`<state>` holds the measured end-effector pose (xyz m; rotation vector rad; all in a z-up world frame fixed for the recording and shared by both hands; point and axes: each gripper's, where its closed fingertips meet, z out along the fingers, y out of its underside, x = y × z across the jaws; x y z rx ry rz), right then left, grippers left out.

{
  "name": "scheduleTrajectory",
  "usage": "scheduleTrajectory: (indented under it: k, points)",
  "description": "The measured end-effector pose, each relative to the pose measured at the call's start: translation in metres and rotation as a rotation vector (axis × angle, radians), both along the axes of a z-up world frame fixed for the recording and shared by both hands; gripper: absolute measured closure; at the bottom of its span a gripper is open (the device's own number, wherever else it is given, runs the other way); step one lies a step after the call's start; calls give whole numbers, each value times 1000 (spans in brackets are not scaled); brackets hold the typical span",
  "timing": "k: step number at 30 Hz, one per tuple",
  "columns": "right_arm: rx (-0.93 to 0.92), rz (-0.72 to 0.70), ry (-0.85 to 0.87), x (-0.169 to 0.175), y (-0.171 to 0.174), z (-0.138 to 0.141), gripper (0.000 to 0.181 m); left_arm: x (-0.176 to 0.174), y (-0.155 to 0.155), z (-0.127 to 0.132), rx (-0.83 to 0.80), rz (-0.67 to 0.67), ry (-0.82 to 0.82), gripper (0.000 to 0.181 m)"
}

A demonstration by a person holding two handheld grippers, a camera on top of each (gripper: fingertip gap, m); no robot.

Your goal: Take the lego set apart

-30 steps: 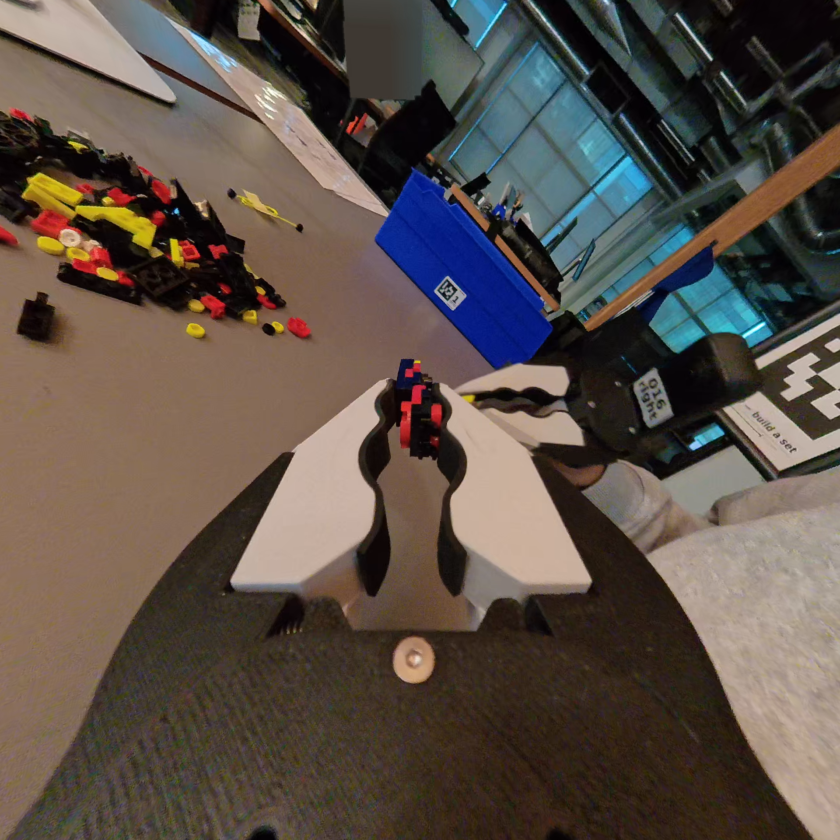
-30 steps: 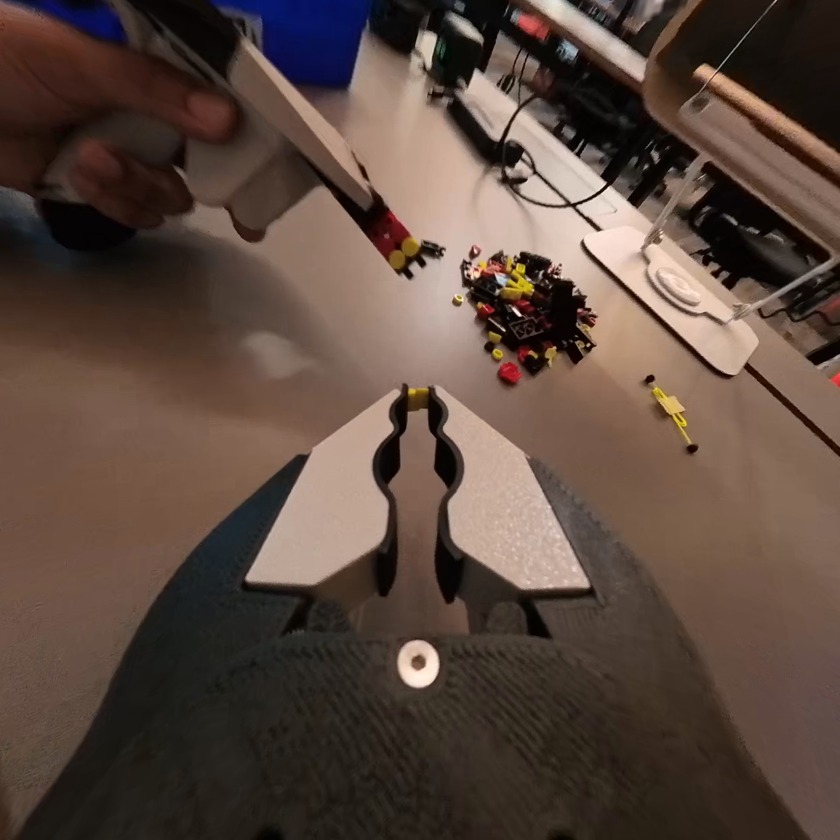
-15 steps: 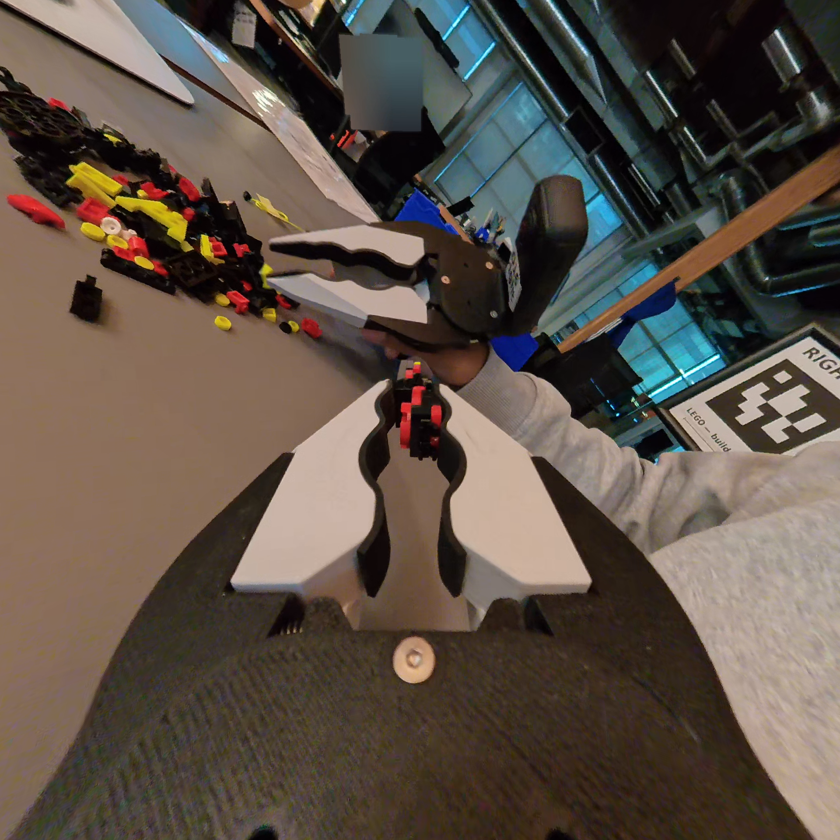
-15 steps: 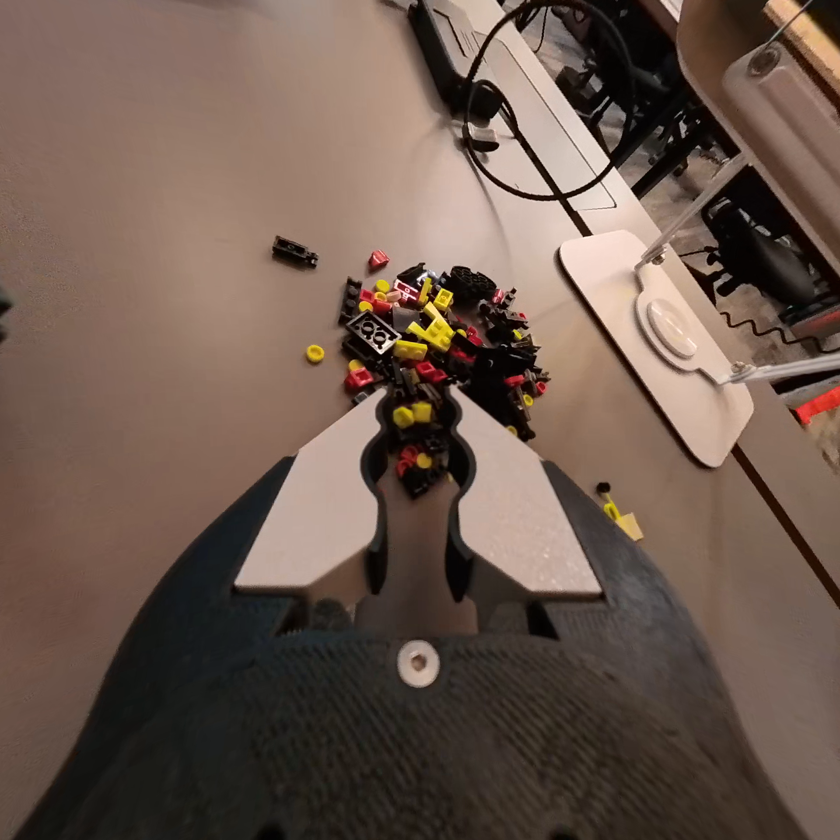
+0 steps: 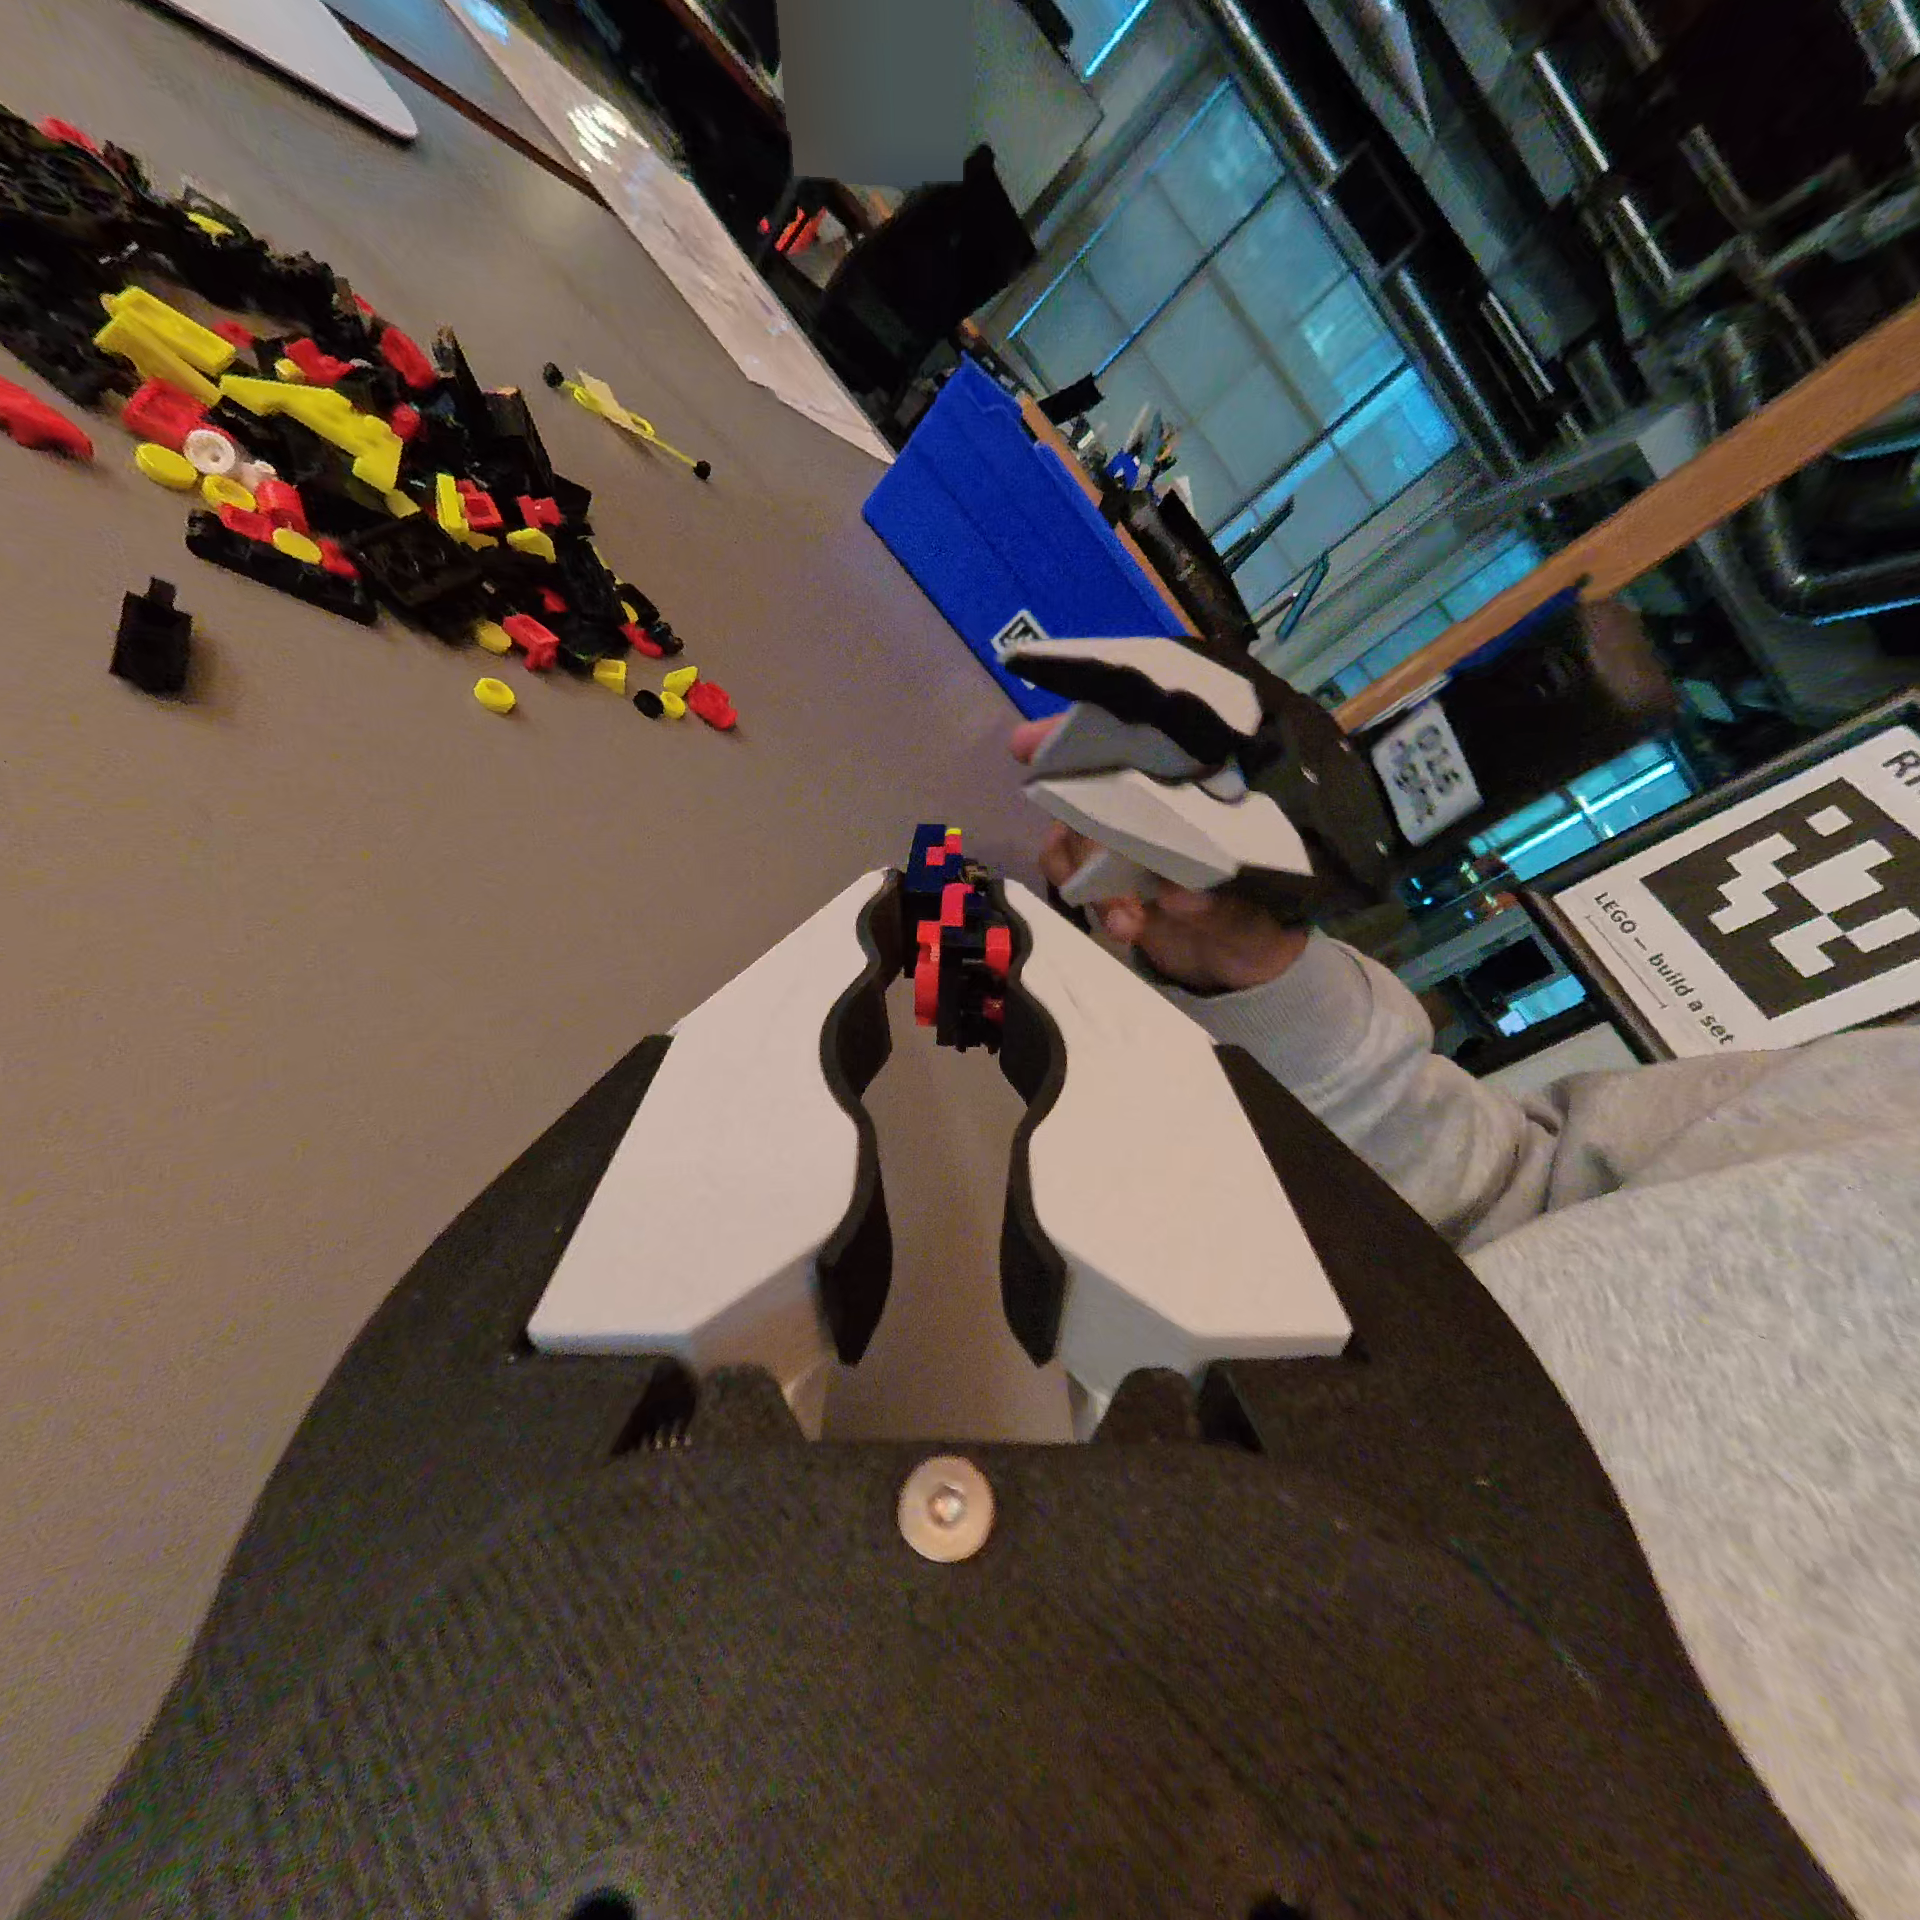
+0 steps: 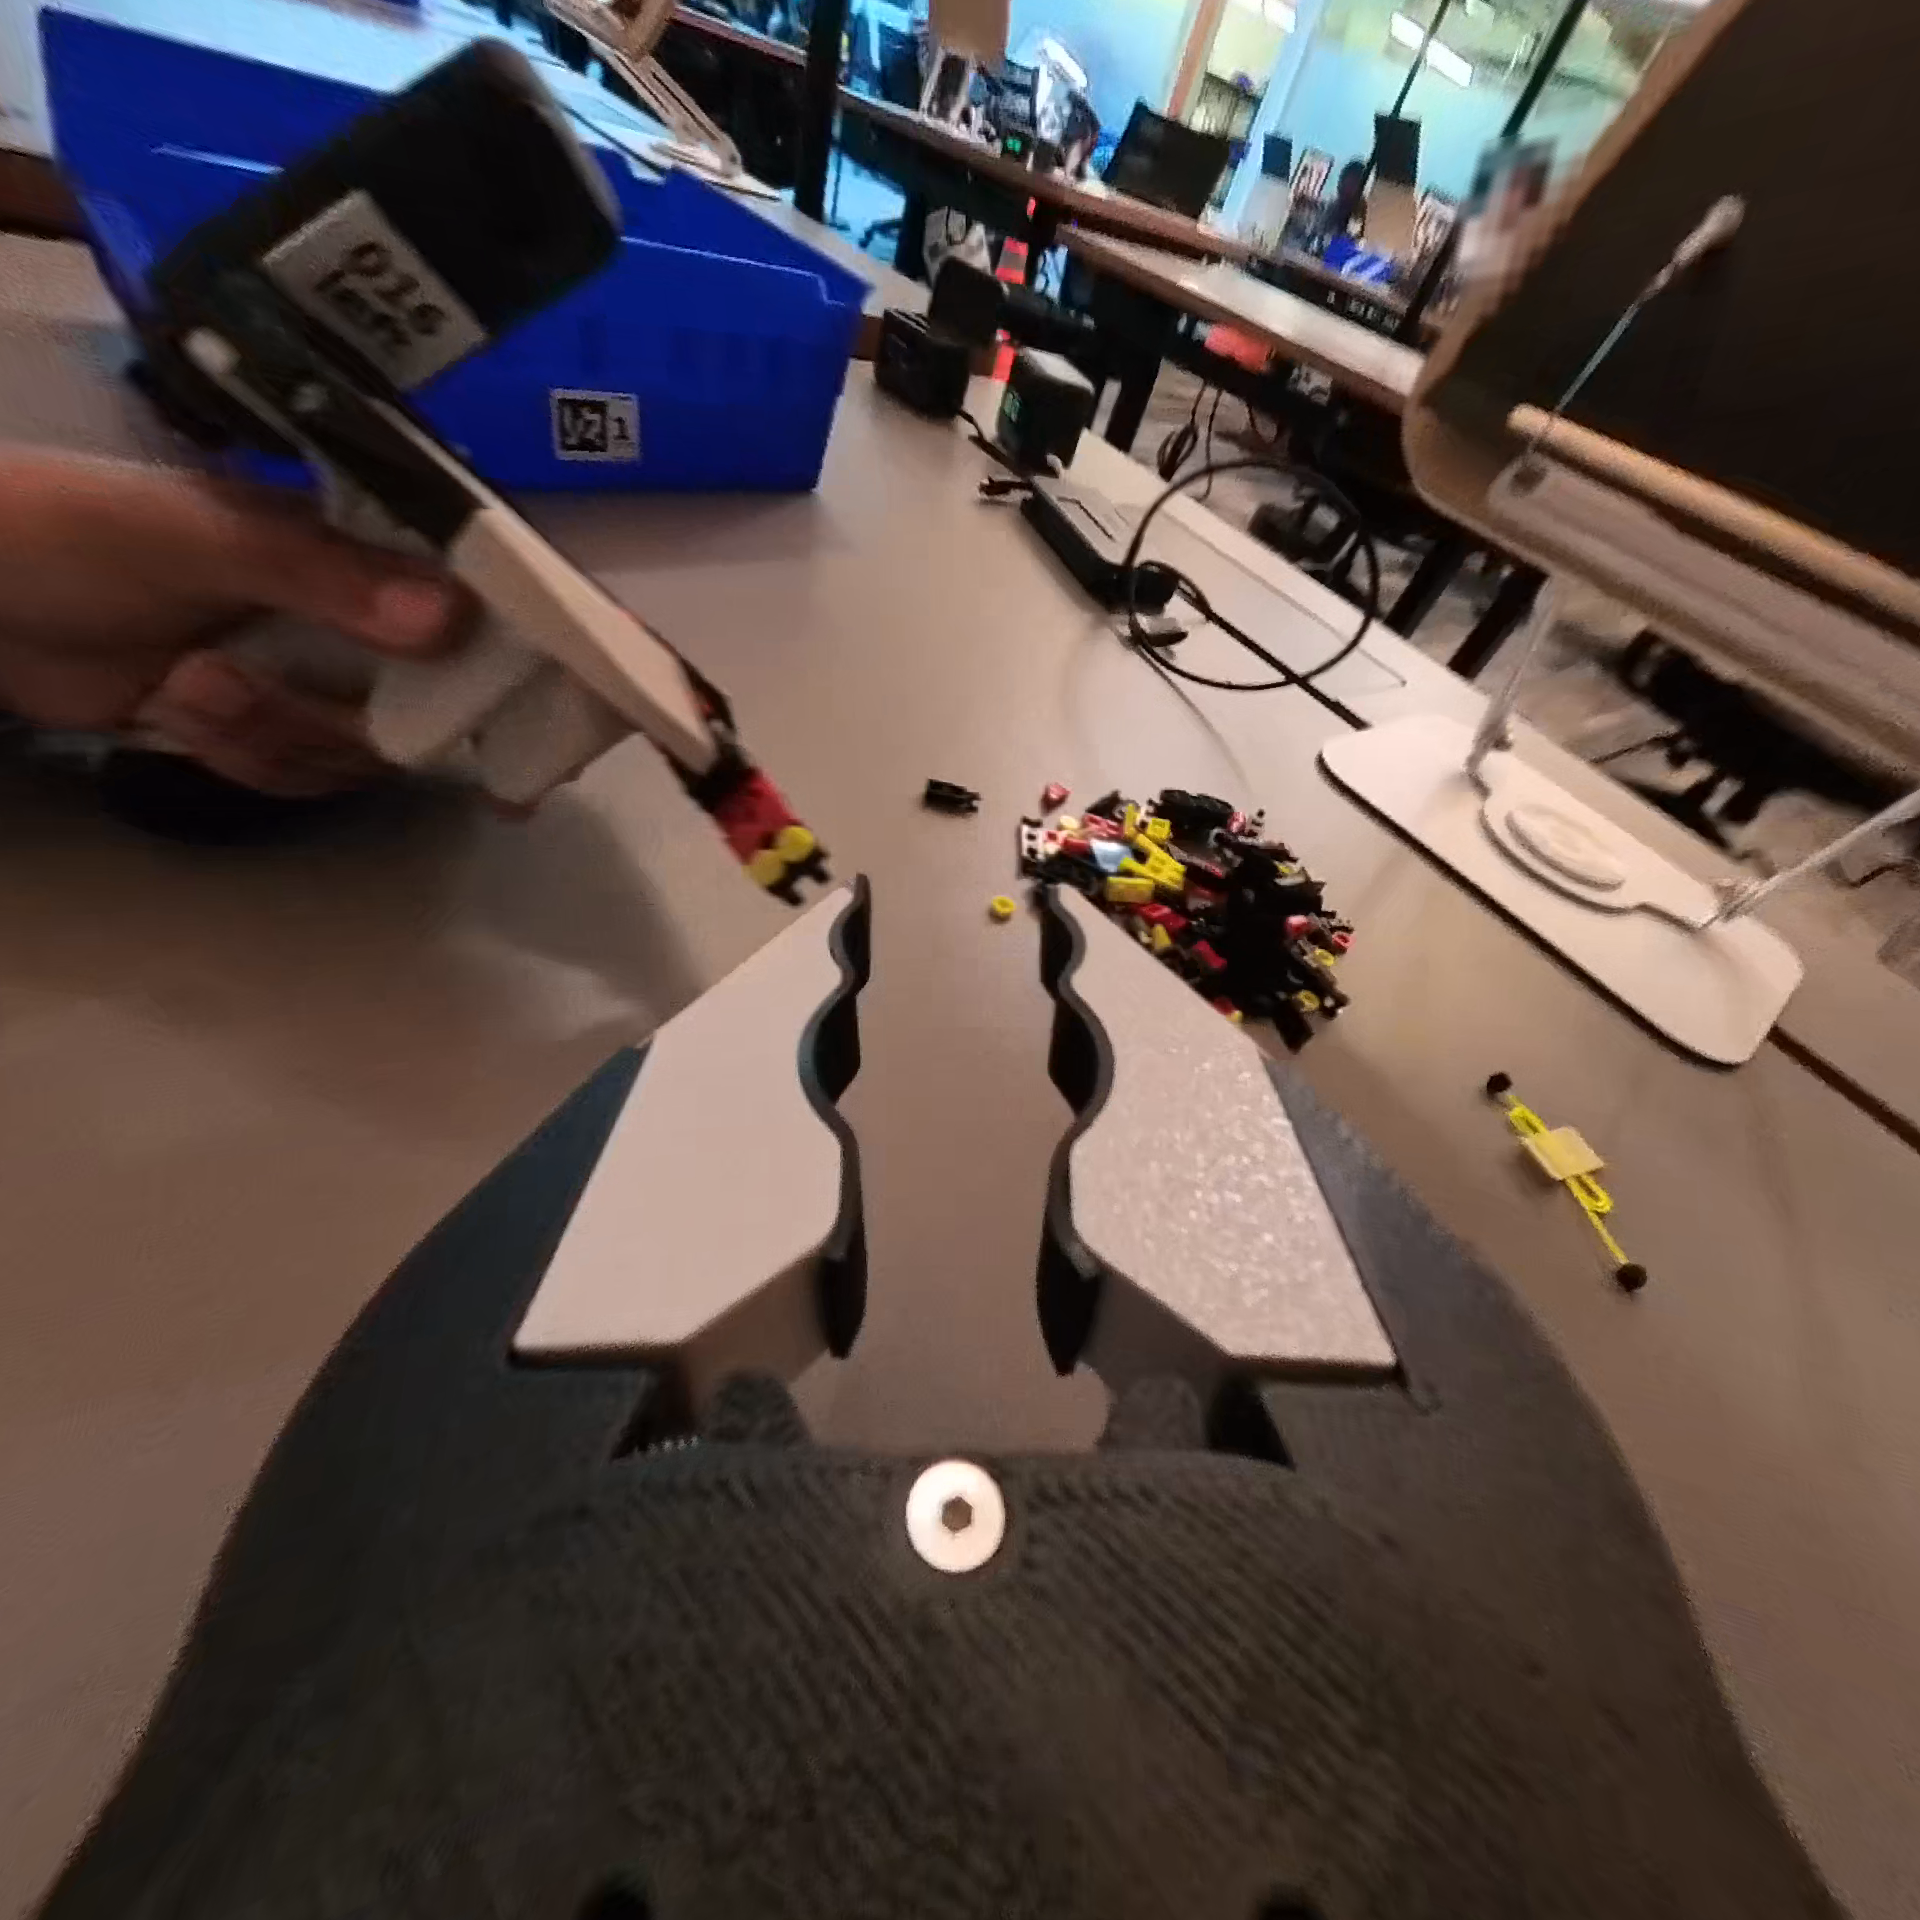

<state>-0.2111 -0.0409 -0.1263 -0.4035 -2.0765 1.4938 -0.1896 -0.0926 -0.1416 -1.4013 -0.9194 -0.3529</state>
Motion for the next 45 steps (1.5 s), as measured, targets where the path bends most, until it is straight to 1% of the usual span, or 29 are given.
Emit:
scheduleTrajectory:
  k: [2, 4, 6, 8, 14, 15, 16, 24, 26, 27, 28, 30, 31, 32, 34, 37, 39, 42, 43, 45]
  points:
    - [51, 8, 82, 17, -6, -1, 152, 2, 3, -3, -25, -13, -5, 168]
    - [167, 8, 175, 25, -14, -9, 152, 3, 6, -6, -55, -28, -6, 168]
    - [316, 8, 251, 27, -20, -21, 150, 4, 8, -9, -77, -37, -9, 168]
    - [403, 10, 287, 28, -25, -31, 150, 5, 10, -11, -93, -42, -14, 168]
    - [501, -3, 312, 27, -32, -40, 151, 13, 21, -16, -142, -76, -3, 167]
    - [513, -6, 311, 27, -32, -42, 154, 15, 24, -16, -143, -85, -7, 167]
    - [528, -7, 309, 26, -32, -44, 165, 17, 26, -17, -147, -94, -8, 167]
    - [677, -54, 331, 22, -31, -46, 166, 12, 25, -17, -222, -45, 66, 168]
    - [686, -64, 351, 22, -31, -45, 165, 8, 23, -18, -201, -29, 36, 167]
    - [692, -70, 375, 23, -31, -42, 168, 2, 19, -16, -178, 2, 28, 167]
    - [691, -62, 402, 27, -32, -39, 181, -11, 7, -20, -207, 88, 10, 167]
    - [641, -59, 426, 35, -34, -29, 181, -31, -23, -14, -240, 175, 76, 167]
    - [618, -64, 413, 36, -35, -26, 181, -35, -33, -11, -207, 192, 67, 167]
    - [599, -63, 398, 35, -35, -24, 181, -36, -38, -11, -159, 191, 34, 167]
    - [571, -52, 368, 32, -36, -27, 181, -33, -36, -10, -120, 181, 5, 167]
    - [534, -37, 312, 29, -33, -36, 181, -29, -28, -12, -155, 152, 24, 167]
    - [494, -40, 296, 27, -31, -35, 180, -25, -21, -12, -142, 114, 9, 167]
    - [474, -39, 273, 23, -31, -36, 155, -16, -10, -13, -121, 52, -16, 167]
    - [476, -35, 258, 23, -32, -39, 150, -13, -7, -14, -128, 37, -14, 167]
    - [474, -27, 250, 23, -35, -42, 150, -8, -1, -16, -150, 12, -9, 167]
